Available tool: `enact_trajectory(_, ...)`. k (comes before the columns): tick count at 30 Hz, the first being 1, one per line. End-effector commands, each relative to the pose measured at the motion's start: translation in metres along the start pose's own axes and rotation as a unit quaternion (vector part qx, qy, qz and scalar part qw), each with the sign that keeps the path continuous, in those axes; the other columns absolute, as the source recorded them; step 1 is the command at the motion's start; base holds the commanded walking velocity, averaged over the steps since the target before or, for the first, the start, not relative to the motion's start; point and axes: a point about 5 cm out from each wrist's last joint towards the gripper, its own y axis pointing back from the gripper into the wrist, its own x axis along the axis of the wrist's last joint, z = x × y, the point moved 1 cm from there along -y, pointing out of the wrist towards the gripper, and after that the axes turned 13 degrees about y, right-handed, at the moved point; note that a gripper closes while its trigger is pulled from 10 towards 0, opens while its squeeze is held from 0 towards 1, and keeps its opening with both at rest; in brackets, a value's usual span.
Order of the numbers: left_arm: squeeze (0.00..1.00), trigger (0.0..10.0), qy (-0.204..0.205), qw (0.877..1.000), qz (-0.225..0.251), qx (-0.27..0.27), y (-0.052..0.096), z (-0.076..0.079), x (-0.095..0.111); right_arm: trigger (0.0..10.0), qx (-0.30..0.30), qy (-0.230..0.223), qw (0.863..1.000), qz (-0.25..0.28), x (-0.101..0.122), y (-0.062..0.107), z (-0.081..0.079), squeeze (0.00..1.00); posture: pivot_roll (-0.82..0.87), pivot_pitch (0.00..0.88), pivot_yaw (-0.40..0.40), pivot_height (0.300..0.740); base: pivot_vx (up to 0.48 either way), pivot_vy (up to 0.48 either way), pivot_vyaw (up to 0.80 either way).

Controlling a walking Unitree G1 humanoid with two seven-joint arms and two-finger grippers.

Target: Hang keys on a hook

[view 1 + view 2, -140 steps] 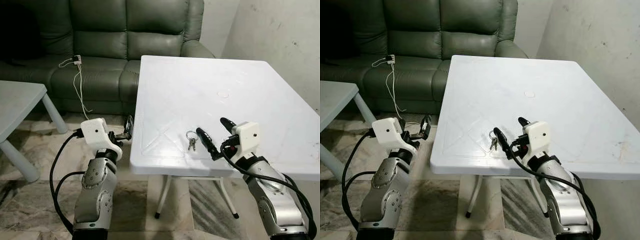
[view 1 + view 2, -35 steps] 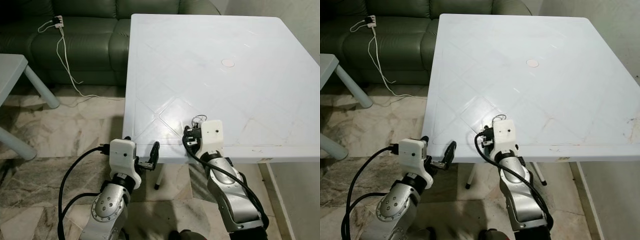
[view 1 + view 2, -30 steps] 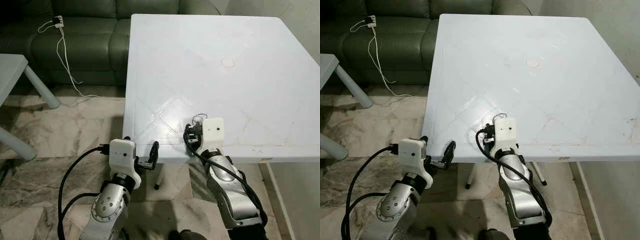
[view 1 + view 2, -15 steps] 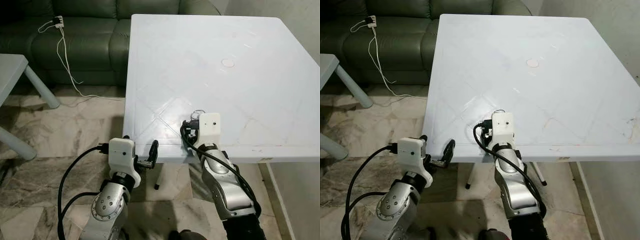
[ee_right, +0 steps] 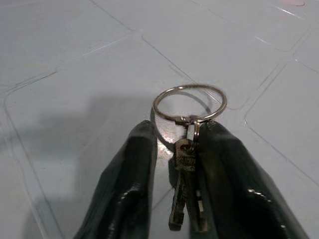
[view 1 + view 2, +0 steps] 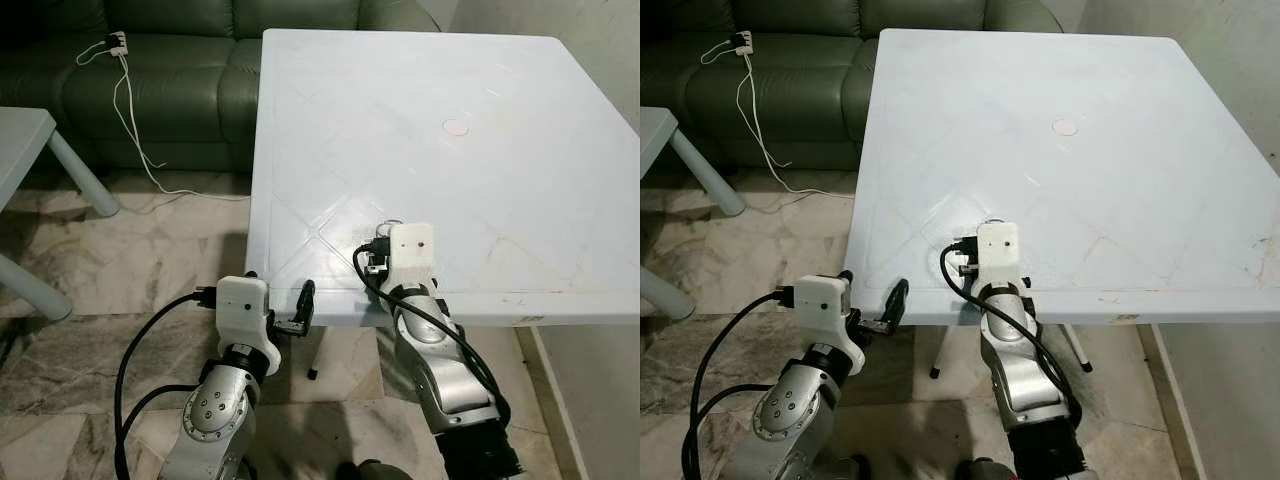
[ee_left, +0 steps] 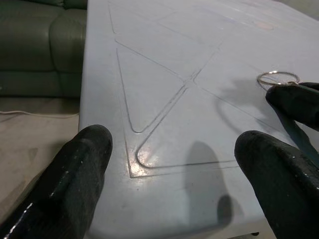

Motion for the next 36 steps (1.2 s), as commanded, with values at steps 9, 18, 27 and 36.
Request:
enact_trajectory(9,0.0,10.0,0.0,1.0,-0.001,0.006,0.002,0.0,-0.001,0.0,-0.004,-0.009,1.0,-0.018,-0.008,-0.001,-0.008,0.0,0.11,0.168,-0.106,0.74,0.0,0.0,0.0)
enact_trajectory(18,0.0,10.0,0.001,1.0,0.001,0.01,0.001,0.0,0.0,0.0,-0.002,-0.016,1.0,-0.007,-0.005,-0.004,-0.005,0.0,0.11,0.172,-0.108,0.74,0.0,0.0,0.0)
enact_trajectory(27,0.0,10.0,0.003,1.0,0.002,0.012,0.001,0.0,0.0,0.0,0.013,-0.044,0.999,0.018,0.002,-0.003,-0.003,0.0,0.1,0.177,-0.109,0.74,0.0,0.0,0.0)
enact_trajectory(36,0.0,10.0,0.008,1.0,0.003,0.014,-0.001,0.001,-0.001,0.0,0.053,-0.062,0.992,0.094,0.018,0.005,0.003,0.0,0.09,0.182,-0.113,0.74,0.0,0.0,0.0)
